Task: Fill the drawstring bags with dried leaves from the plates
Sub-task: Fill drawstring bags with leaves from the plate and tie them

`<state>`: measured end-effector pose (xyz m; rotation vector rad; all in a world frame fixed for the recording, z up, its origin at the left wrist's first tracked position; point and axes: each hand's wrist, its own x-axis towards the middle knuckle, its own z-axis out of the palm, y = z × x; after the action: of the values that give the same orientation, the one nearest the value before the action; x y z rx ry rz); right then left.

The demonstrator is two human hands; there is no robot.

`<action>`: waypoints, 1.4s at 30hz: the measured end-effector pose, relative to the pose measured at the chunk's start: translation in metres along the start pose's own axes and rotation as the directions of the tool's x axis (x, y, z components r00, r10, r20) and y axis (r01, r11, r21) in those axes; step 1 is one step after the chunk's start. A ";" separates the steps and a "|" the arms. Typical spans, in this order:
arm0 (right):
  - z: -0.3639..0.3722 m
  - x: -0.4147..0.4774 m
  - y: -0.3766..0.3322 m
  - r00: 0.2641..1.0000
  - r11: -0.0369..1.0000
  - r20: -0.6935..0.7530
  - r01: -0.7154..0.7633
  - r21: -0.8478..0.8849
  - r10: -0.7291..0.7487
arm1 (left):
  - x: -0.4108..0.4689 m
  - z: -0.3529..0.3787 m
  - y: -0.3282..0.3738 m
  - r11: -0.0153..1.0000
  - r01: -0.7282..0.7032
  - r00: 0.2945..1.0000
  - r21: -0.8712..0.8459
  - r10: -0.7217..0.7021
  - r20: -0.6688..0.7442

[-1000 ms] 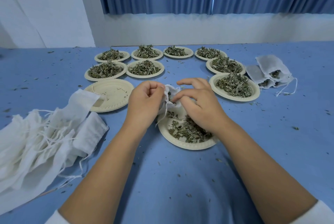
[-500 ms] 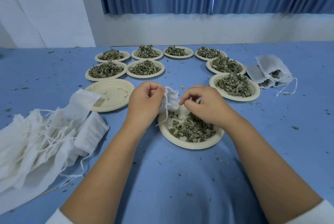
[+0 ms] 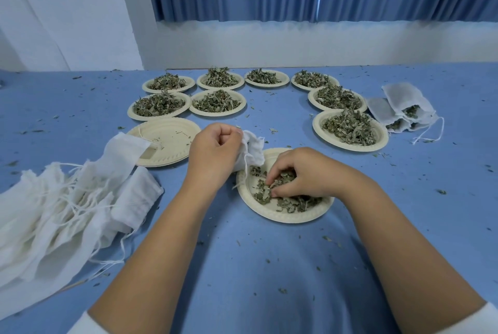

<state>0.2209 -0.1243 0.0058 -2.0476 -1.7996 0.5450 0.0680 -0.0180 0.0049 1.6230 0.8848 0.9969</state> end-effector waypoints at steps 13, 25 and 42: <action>-0.005 -0.004 0.005 0.997 1.000 0.080 -0.013 0.019 0.012 | 0.000 0.001 -0.001 1.000 -0.008 1.000 0.006 0.008 -0.001; -0.009 -0.004 -0.001 0.963 0.968 -0.270 0.060 0.244 0.009 | 0.002 0.000 -0.002 1.000 -0.018 1.000 0.006 0.018 -0.011; -0.001 0.001 -0.020 0.831 0.518 -0.505 0.334 0.788 0.232 | -0.002 0.000 -0.002 0.996 -0.091 0.996 -0.023 0.091 -0.017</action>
<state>0.2046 -0.1208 0.0172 -1.2138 -0.8919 0.5716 0.0674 -0.0192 0.0027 1.6491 0.8126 1.0809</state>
